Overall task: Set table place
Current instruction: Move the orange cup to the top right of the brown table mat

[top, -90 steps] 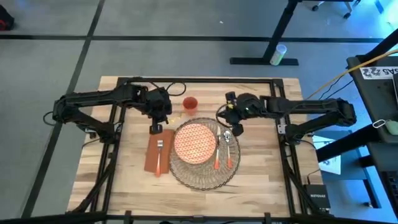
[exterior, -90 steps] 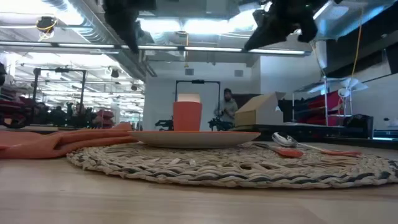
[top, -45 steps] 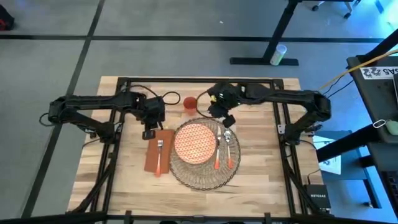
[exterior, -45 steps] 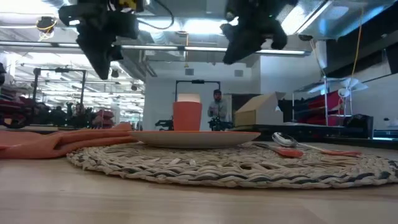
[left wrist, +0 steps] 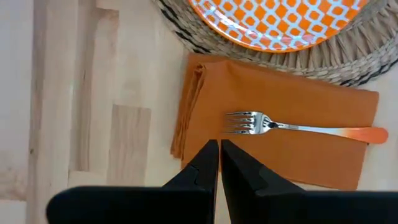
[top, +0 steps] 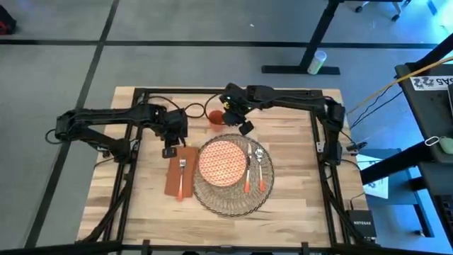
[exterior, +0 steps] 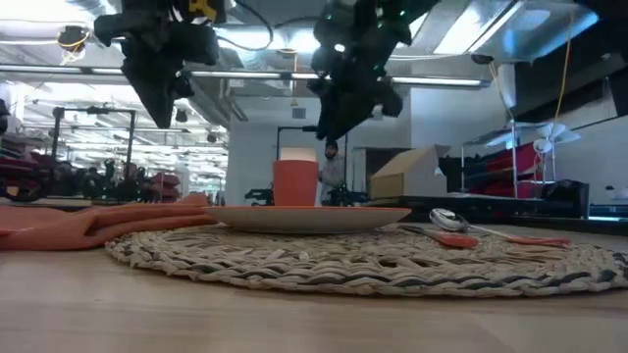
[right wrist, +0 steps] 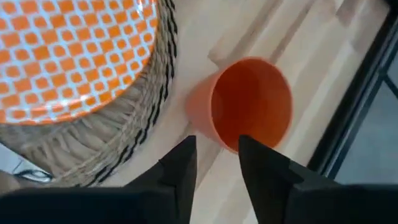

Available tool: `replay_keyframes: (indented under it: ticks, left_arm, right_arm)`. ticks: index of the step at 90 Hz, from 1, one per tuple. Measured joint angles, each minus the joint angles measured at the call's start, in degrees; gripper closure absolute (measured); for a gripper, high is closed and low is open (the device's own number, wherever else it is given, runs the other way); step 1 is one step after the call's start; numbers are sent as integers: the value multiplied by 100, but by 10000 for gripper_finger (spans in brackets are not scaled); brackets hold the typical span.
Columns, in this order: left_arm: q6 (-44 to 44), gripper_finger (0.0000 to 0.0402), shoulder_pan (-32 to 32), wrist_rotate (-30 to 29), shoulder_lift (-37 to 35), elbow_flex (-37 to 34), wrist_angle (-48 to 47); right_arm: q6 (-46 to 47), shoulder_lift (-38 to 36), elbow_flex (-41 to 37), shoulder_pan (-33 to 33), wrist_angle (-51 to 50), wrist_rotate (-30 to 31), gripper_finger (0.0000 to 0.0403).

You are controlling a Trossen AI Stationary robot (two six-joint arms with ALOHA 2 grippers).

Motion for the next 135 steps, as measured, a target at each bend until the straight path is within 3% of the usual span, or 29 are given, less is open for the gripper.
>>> replay_keyframes:
  ticks: [22, 65, 76, 93, 135]
  left_arm:
    - [-7, 401, 6, 93, 0, -36, 20]
    - [-269, 401, -6, 95, 4, -782, 604]
    - [-268, 401, -6, 95, 4, -782, 644]
    - [-279, 401, -6, 95, 4, -782, 657]
    - [-121, 402, -8, 95, 4, -780, 648]
  right_arm:
    - [-167, 376, 252, -25, -23, -148, 294]
    - [-450, 803, 267, -99, 202, -98, 296]
    - [-502, 814, 267, -99, 172, -96, 319]
    - [-536, 814, 267, -117, 106, -2, 395]
    - [-452, 242, 260, -167, -1315, 353, 401]
